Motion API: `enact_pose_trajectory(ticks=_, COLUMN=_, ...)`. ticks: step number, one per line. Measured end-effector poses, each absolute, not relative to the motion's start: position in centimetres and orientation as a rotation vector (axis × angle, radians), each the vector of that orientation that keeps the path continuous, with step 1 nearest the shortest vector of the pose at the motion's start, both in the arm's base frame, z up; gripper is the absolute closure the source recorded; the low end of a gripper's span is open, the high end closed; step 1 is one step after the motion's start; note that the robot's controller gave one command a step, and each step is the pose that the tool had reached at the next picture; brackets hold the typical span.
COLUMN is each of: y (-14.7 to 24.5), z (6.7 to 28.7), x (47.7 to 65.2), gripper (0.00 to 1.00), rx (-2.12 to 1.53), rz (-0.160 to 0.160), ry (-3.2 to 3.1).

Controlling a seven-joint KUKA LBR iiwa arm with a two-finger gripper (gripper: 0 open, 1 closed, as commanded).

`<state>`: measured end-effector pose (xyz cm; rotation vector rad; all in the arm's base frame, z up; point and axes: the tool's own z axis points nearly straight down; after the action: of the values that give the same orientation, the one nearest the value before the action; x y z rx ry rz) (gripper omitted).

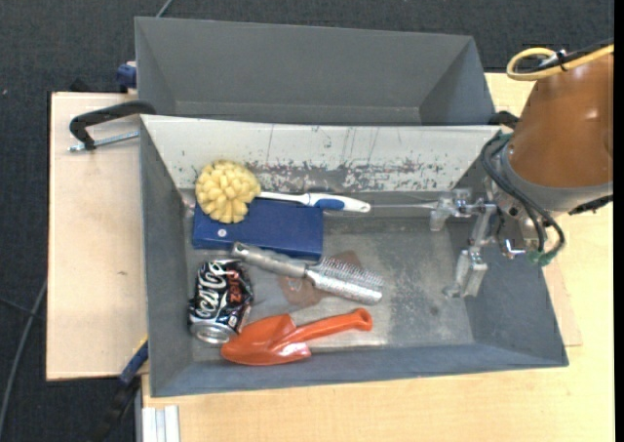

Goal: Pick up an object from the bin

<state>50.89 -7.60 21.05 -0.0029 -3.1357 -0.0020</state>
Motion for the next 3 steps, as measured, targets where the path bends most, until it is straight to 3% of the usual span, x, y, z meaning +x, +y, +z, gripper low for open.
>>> enact_pose_trajectory(ticks=1, y=-7.6, z=21.5, x=51.1, gripper=0.00, rx=0.000, rz=0.000, ry=-3.145)
enact_pose_trajectory(ticks=2, y=-2.1, z=14.7, x=52.5, gripper=0.00, rx=0.092, rz=-0.001, ry=-3.145)
enact_pose_trajectory(ticks=3, y=1.7, z=14.2, x=52.1, gripper=0.00, rx=-0.166, rz=-0.003, ry=-3.142)
